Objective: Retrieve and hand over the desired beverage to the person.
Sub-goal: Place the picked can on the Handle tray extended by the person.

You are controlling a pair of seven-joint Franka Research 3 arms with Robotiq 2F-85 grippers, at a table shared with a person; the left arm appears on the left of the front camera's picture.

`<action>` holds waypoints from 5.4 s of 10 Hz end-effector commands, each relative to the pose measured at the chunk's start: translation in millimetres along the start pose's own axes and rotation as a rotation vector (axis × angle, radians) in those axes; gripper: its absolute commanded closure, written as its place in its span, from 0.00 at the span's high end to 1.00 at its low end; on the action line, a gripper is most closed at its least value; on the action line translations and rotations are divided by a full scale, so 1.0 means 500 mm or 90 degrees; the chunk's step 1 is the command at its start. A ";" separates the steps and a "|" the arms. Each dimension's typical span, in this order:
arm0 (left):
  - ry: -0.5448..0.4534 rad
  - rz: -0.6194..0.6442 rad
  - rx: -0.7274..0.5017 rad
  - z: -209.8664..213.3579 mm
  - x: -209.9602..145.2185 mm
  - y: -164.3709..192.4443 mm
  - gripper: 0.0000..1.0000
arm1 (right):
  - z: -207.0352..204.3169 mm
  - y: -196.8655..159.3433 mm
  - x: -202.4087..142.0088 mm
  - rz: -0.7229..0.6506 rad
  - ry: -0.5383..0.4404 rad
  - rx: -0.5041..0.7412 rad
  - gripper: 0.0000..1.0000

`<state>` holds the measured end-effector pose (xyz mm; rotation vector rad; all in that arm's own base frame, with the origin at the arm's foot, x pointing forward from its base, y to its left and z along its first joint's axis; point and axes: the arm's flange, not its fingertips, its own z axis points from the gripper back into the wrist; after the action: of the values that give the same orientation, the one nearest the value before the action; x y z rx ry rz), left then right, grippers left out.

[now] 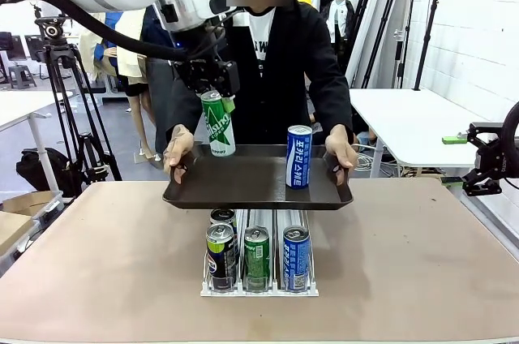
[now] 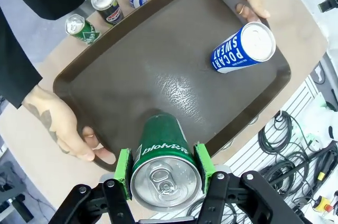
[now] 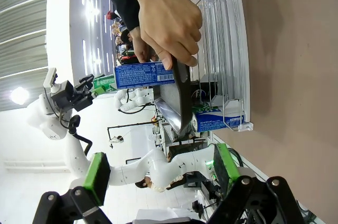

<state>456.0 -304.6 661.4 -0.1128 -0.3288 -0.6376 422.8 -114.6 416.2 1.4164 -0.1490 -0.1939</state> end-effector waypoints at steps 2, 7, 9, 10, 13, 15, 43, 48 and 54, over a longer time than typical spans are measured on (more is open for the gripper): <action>-0.013 -0.015 0.017 -0.031 -0.004 -0.016 0.00 | -0.001 0.001 0.001 0.001 0.000 0.000 1.00; 0.017 -0.008 0.016 -0.078 -0.012 -0.014 0.00 | -0.001 0.001 0.001 0.001 0.000 0.000 1.00; 0.031 -0.005 0.015 -0.090 -0.013 -0.011 0.00 | -0.001 0.001 0.001 0.001 0.000 0.000 1.00; 0.035 -0.004 0.016 -0.095 -0.013 -0.010 0.00 | -0.001 0.001 0.001 0.001 0.000 0.000 1.00; 0.047 -0.004 0.021 -0.105 -0.012 -0.012 0.00 | -0.001 0.001 0.001 0.001 0.000 0.000 1.00; 0.051 -0.006 0.025 -0.107 -0.010 -0.012 0.00 | -0.001 0.001 0.001 0.001 0.000 0.000 1.00; 0.009 0.001 0.036 -0.040 0.002 -0.002 1.00 | -0.001 0.001 0.001 0.001 0.000 0.000 1.00; 0.009 0.001 0.036 -0.040 0.002 -0.002 1.00 | -0.001 0.001 0.001 0.001 0.000 0.000 1.00; 0.011 0.090 -0.034 0.062 -0.053 0.098 1.00 | -0.001 0.001 0.001 0.001 0.000 0.000 1.00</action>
<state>462.5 -268.0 669.1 -0.1473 -0.2931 -0.5310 422.7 -114.8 416.2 1.4164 -0.1494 -0.1944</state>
